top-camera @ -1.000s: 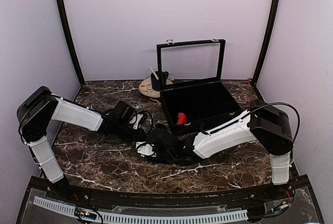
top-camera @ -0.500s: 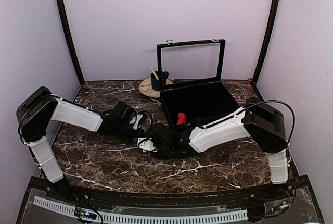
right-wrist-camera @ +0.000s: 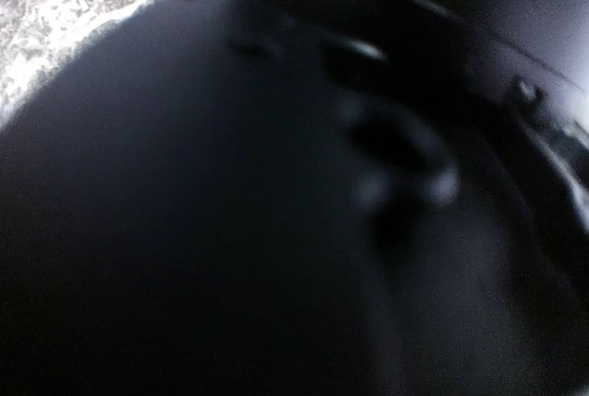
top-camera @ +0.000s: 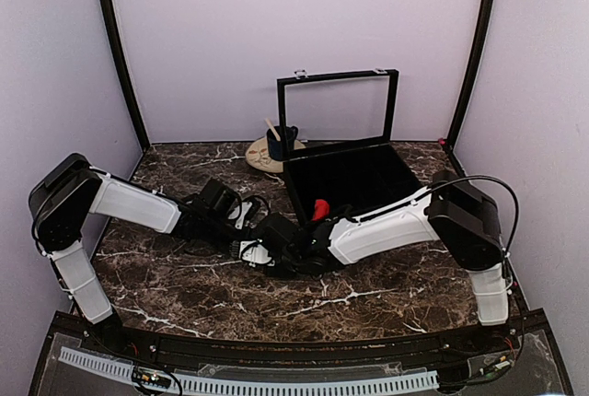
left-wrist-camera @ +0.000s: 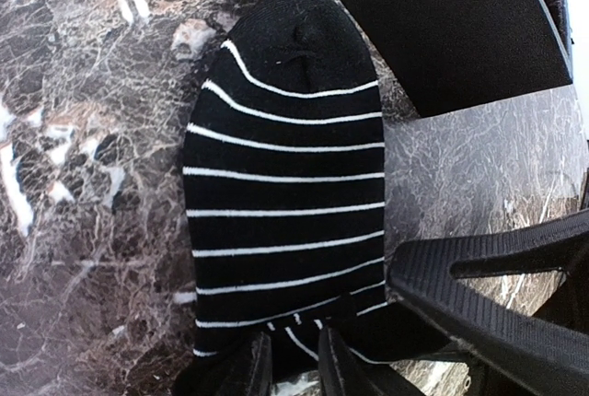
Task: Roll the socks
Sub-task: Roll the sock at the center of the board.
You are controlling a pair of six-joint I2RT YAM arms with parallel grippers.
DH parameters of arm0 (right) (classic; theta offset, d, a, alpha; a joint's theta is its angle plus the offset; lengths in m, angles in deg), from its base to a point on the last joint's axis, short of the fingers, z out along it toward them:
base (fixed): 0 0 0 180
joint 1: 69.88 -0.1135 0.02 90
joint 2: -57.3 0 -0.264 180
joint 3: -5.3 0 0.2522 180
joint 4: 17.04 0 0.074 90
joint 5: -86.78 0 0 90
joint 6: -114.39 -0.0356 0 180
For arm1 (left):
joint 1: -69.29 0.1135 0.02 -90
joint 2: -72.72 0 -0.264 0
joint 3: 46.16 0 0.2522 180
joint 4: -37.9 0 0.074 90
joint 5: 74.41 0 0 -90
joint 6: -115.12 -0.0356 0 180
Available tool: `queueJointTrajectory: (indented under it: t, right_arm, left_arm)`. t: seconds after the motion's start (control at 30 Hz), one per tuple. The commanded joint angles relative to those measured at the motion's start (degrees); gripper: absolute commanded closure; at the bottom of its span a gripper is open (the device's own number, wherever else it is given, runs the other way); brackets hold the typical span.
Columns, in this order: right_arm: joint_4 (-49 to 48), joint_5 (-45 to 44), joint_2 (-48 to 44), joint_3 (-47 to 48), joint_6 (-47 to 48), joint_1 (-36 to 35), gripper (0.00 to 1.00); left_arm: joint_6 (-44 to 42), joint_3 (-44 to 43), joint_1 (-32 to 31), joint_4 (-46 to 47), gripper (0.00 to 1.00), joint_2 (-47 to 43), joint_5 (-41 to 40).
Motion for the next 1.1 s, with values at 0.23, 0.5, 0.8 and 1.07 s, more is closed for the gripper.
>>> queueJointTrajectory:
  t: [0.23,0.5,0.8,1.07]
  right_arm:
    - [11.9,23.0,3.1,3.5,-15.7,2.6,1.00]
    - [12.1,27.1,-0.9,2.3,-20.5,4.9,1.00]
    - [14.4,32.0,-1.5,2.9,-23.9,6.3,1.00]
    - [14.7,36.6,-2.2,3.6,-30.3,8.6,1.00]
  left_arm:
    - [3.7,6.2,-1.0,-15.2,0.75,1.4,-1.9]
    - [4.9,6.8,-1.0,-13.8,0.75,1.9,-1.7]
    - [6.2,6.5,-1.0,-14.1,0.72,0.6,-3.7]
    - [8.3,6.6,-1.0,-14.5,0.65,-6.0,-7.8]
